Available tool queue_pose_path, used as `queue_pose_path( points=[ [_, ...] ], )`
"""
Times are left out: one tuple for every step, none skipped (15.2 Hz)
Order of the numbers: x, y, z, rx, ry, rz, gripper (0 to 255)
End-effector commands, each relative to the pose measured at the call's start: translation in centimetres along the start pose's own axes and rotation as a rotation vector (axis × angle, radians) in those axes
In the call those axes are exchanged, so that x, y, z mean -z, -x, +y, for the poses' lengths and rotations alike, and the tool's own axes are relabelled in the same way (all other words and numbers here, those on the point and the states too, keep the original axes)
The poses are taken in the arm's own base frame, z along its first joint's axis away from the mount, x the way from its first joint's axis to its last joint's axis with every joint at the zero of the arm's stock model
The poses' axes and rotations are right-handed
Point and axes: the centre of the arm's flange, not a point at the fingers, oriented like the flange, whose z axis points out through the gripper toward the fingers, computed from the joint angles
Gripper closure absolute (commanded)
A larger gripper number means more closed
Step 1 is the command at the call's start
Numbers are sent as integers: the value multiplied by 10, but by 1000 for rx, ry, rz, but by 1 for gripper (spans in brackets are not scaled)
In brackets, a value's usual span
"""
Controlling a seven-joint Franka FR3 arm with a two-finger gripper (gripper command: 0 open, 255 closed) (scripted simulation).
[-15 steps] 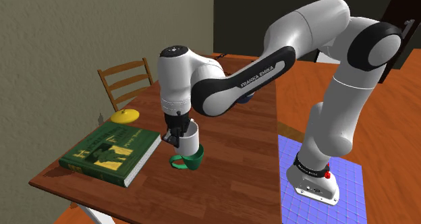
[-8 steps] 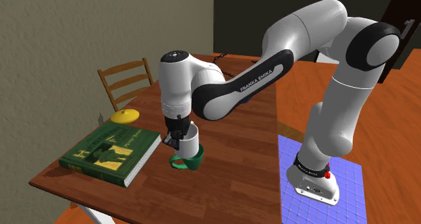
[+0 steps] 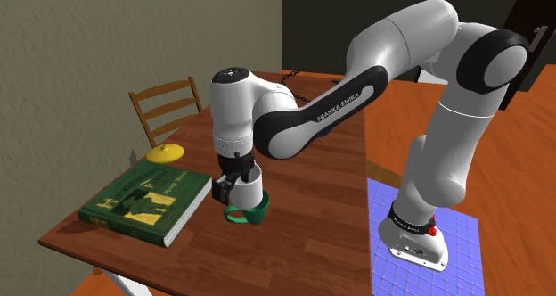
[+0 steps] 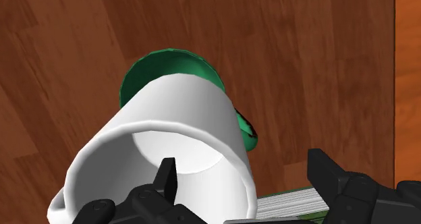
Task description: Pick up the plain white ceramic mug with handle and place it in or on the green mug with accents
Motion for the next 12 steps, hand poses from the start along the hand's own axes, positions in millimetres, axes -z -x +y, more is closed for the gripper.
queue_pose_path(
  points=[
    [13, 0, 0, 0, 0, 0, 0],
    [26, 0, 0, 0, 0, 0, 0],
    [40, 0, 0, 0, 0, 0, 0],
    [50, 0, 0, 0, 0, 0, 0],
    [50, 0, 0, 0, 0, 0, 0],
    [50, 0, 0, 0, 0, 0, 0],
    [50, 0, 0, 0, 0, 0, 0],
    [50, 0, 0, 0, 0, 0, 0],
    [50, 0, 0, 0, 0, 0, 0],
    [50, 0, 0, 0, 0, 0, 0],
    [50, 0, 0, 0, 0, 0, 0],
    [50, 0, 0, 0, 0, 0, 0]
  ],
)
